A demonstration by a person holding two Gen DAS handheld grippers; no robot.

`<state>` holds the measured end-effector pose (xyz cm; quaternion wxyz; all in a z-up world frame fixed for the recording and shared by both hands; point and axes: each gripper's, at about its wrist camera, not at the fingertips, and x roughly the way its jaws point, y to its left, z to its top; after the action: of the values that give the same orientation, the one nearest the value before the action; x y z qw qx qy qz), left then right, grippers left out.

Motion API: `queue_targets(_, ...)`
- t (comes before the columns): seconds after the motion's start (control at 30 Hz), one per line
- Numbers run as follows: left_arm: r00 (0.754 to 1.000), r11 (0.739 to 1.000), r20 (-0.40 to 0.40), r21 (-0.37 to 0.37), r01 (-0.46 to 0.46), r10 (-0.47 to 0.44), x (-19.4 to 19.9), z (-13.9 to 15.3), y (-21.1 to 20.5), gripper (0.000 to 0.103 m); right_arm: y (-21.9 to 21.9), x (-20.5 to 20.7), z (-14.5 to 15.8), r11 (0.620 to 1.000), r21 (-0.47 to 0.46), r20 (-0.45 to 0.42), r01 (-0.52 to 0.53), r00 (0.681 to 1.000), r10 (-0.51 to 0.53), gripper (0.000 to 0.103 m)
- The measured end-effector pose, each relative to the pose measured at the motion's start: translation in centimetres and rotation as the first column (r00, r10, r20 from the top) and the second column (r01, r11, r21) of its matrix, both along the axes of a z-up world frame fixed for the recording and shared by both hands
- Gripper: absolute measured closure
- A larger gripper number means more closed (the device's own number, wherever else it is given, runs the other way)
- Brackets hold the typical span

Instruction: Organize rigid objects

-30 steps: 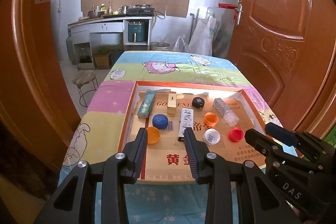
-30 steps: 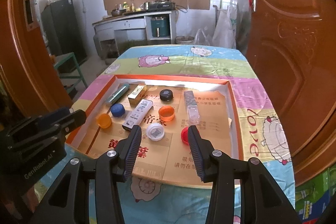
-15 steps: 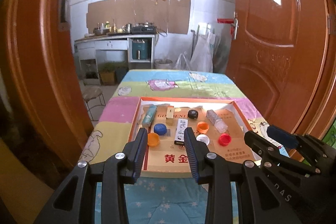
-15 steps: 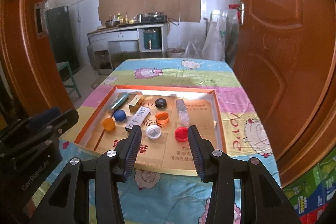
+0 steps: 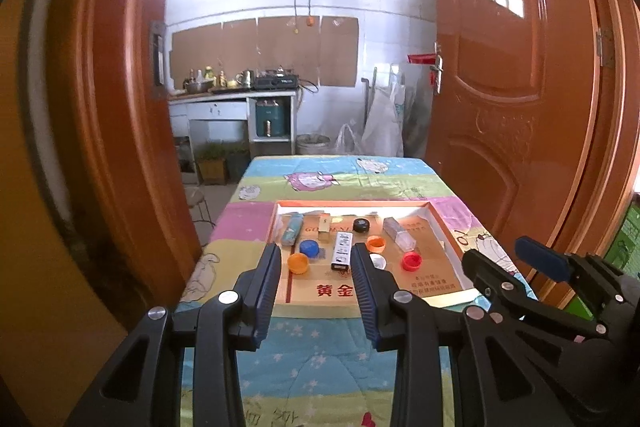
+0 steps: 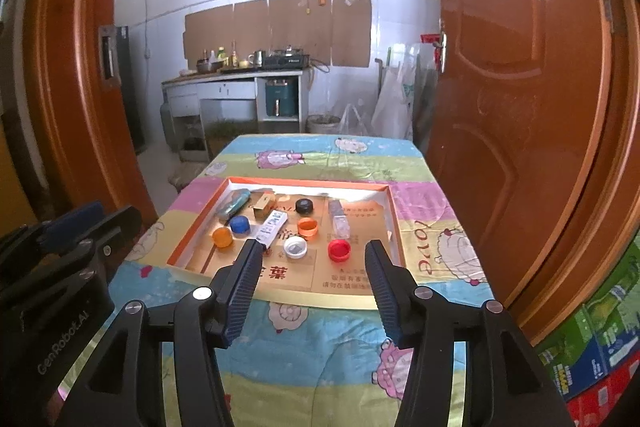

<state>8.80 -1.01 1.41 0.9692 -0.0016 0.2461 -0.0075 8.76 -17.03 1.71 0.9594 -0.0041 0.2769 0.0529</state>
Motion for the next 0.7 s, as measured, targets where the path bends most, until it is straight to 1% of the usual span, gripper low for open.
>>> queue_targets(0.13,1.000,1.000,0.017,0.004,-0.008,0.008,-1.7,0.7,0.1,0.067,0.0,-2.1,1.0,0.999,-0.001,0.033,0.033,0.999,-0.033,0.046)
queue_targets(0.23,1.000,1.000,0.017,0.006,-0.012,0.011,-2.7,1.1,0.2,0.067,0.0,-3.0,1.2,0.999,0.003,0.029,0.041,0.999,-0.041,0.043)
queue_targets(0.33,1.000,1.000,0.020,0.012,-0.011,0.011,-3.8,1.4,0.2,0.067,0.2,-3.9,1.3,0.999,0.003,0.031,0.037,0.999,-0.038,0.043)
queue_targets(0.43,1.000,1.000,0.020,0.014,-0.009,0.009,-4.6,1.4,0.1,0.067,0.4,-5.2,1.6,1.000,-0.002,0.039,0.031,0.999,-0.031,0.039)
queue_targets(0.7,1.000,1.000,0.023,0.009,0.002,-0.002,-6.4,1.5,-0.4,0.067,0.1,-7.7,2.1,0.998,-0.012,0.062,0.068,0.996,-0.067,0.039)
